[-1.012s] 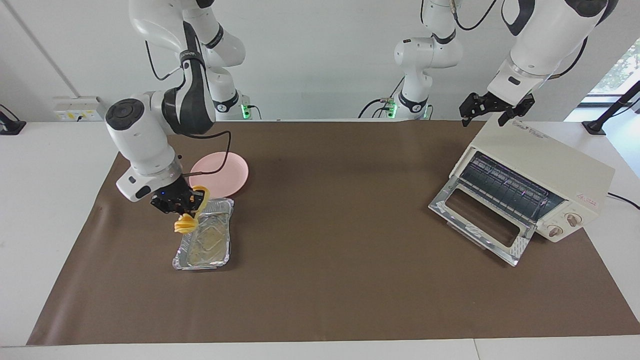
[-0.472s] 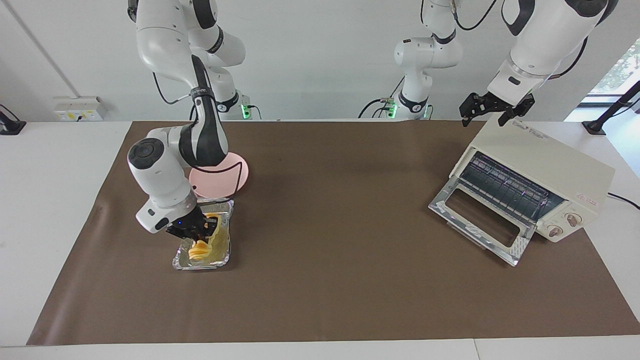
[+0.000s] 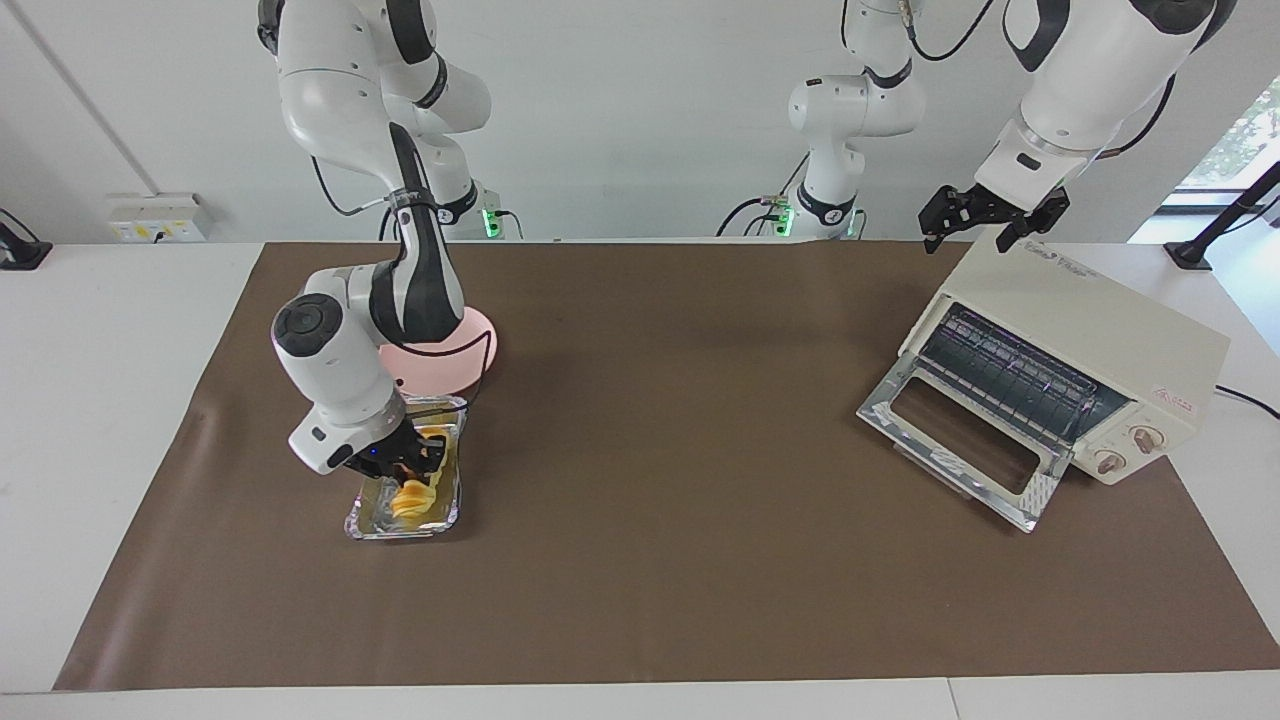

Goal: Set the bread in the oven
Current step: 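Lift the bread with the right gripper and carry it to the foil tray, then lower the bread into the foil tray and open the right gripper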

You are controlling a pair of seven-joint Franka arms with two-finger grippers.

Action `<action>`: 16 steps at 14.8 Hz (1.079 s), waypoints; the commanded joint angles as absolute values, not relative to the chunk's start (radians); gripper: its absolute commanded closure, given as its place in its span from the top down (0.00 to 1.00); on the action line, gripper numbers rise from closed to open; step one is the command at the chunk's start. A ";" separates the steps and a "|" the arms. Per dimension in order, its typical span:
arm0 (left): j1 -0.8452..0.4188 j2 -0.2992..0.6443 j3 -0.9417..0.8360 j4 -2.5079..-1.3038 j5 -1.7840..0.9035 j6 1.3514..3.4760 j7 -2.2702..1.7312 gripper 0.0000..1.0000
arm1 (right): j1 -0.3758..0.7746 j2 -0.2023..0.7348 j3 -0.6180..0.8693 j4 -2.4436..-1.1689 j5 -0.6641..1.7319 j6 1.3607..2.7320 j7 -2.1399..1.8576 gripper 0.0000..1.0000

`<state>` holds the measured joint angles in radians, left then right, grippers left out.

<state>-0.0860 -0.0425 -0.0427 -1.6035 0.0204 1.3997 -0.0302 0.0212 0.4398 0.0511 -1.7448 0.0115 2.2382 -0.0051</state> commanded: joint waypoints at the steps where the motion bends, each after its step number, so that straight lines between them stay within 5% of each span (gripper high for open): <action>1: -0.078 -0.064 -0.049 -1.620 0.034 1.399 -0.026 1.00 | 0.003 0.426 0.057 -1.732 0.002 2.221 -0.034 1.00; 6: -0.077 -0.064 -0.049 -1.621 0.034 1.397 -0.026 1.00 | -0.012 0.437 0.055 -1.577 0.002 2.059 -0.060 1.00; 16: -0.077 -0.064 -0.049 -1.621 0.034 1.399 -0.026 1.00 | -0.109 0.403 0.057 -1.802 0.009 2.246 -0.107 1.00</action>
<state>-0.0860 -0.0425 -0.0426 -1.6034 0.0204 1.3997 -0.0302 -0.0909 0.4337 0.0451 -1.7322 0.0113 2.2028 -0.0768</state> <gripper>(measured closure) 0.000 0.000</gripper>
